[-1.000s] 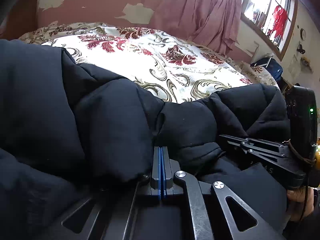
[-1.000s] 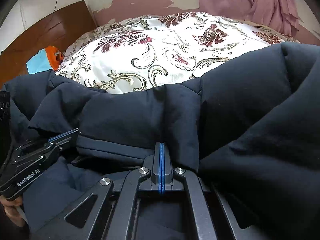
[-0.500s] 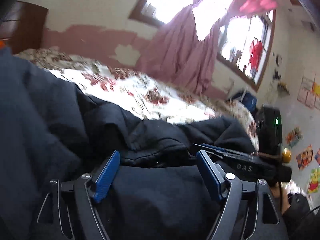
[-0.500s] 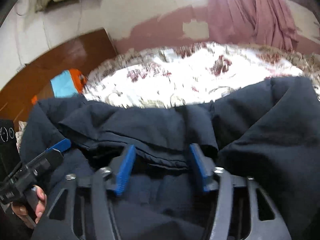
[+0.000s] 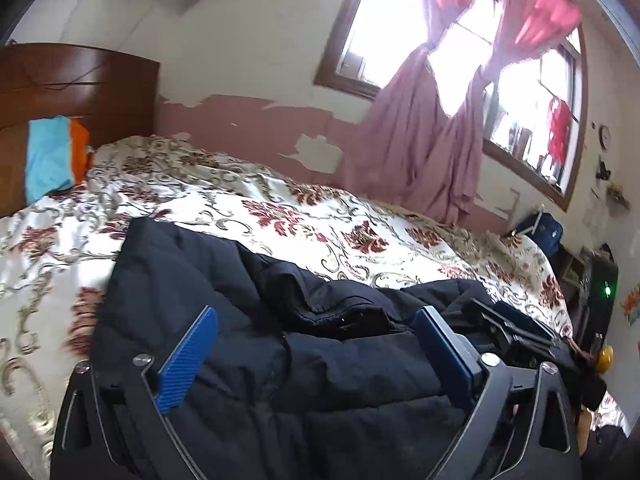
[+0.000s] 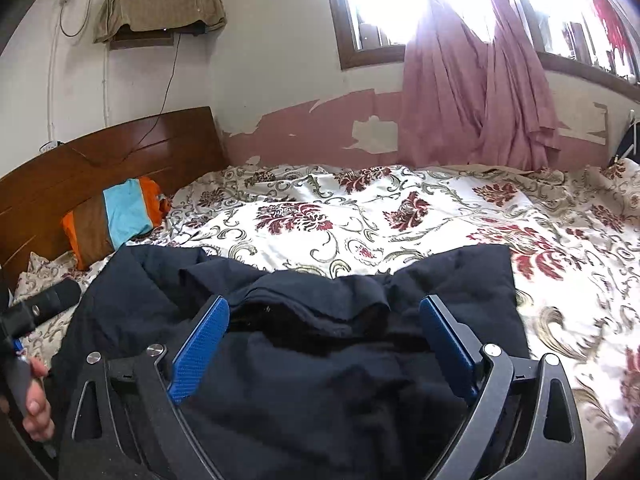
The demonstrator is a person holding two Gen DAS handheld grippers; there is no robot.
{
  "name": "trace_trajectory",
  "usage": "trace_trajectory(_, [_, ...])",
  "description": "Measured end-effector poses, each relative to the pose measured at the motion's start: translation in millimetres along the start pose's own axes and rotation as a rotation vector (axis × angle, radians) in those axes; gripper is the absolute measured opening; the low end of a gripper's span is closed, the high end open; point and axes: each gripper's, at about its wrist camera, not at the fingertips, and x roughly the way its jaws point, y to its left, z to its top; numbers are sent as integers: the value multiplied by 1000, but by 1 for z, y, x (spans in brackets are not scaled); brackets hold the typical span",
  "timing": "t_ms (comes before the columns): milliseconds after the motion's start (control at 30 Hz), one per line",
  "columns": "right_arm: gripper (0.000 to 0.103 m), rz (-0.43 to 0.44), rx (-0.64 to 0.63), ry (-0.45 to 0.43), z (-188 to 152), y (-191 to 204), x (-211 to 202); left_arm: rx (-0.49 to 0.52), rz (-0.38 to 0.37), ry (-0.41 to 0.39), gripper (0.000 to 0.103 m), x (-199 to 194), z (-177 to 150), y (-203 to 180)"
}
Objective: Fold large clothes
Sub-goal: 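Open both tools, releasing the folded hem onto the jacket, and raise them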
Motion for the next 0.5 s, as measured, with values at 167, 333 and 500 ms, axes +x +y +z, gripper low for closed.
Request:
trace_trajectory(167, [97, 0, 18, -25, 4, -1, -45, 54, 69, -18, 102, -33, 7, -10])
trace_trajectory(333, [98, 12, 42, -59, 2, 4, -97, 140, 127, -35, 103, -78, 4, -26])
trace_trajectory(500, [98, -4, 51, -122, -9, 11, -152, 151, 163, -5, 103, -113, -3, -34])
